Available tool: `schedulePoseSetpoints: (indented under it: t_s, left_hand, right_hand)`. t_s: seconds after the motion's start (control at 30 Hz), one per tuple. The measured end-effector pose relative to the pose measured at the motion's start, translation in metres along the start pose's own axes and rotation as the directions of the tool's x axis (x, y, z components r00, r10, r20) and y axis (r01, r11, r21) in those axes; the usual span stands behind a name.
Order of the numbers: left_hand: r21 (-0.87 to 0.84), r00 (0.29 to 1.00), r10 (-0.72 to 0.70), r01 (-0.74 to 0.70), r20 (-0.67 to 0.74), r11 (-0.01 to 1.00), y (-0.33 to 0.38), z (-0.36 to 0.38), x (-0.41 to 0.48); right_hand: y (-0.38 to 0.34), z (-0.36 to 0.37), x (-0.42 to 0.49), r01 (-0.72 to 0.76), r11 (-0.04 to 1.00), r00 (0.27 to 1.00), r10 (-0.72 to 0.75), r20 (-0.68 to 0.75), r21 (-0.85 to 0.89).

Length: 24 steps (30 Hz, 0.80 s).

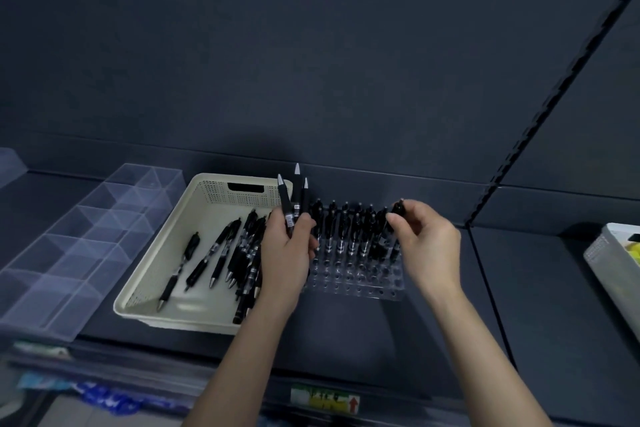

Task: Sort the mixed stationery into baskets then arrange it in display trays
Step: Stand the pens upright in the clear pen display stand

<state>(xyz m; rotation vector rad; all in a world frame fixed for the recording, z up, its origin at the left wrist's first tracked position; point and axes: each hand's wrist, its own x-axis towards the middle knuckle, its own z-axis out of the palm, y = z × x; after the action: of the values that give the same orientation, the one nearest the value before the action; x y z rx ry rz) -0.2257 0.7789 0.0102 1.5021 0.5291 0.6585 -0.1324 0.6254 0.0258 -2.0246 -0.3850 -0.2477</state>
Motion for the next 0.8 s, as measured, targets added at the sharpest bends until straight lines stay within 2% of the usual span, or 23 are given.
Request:
schedulePoseSetpoints:
  t_s: [0.2, 0.27, 0.43, 0.63, 0.7, 0.8]
  left_hand:
    - [0.024, 1.0, 0.014, -0.015, 0.021, 1.0, -0.005, 0.013, -0.011]
    - [0.033, 1.0, 0.009, -0.01, 0.016, 0.999, -0.008, 0.017, -0.015]
    - [0.016, 0.999, 0.026, -0.026, -0.019, 1.0, -0.009, 0.021, -0.023]
    - [-0.004, 0.999, -0.001, 0.001, 0.035, 1.0, -0.005, 0.015, -0.029]
    - [-0.012, 0.997, -0.026, 0.027, 0.078, 1.0, -0.002, 0.011, -0.027]
    - [-0.031, 0.988, -0.048, 0.053, 0.149, 0.998, 0.003, 0.008, -0.022]
  right_hand:
    - [0.008, -0.003, 0.005, 0.036, 0.998, 0.999, -0.035, 0.025, -0.042]
    - [0.012, -0.003, 0.003, 0.018, 0.999, 0.998, -0.015, 0.062, -0.05]
    - [0.019, 0.004, -0.006, 0.105, 0.979, 0.983, -0.075, 0.165, -0.176]
    - [0.014, 0.006, -0.006, 0.06, 0.977, 0.984, -0.023, 0.179, -0.206]
    - [0.01, 0.003, -0.009, 0.01, 0.982, 0.989, 0.018, 0.148, -0.189]
    - [0.002, -0.004, -0.019, -0.088, 0.995, 0.995, 0.09, 0.031, -0.046]
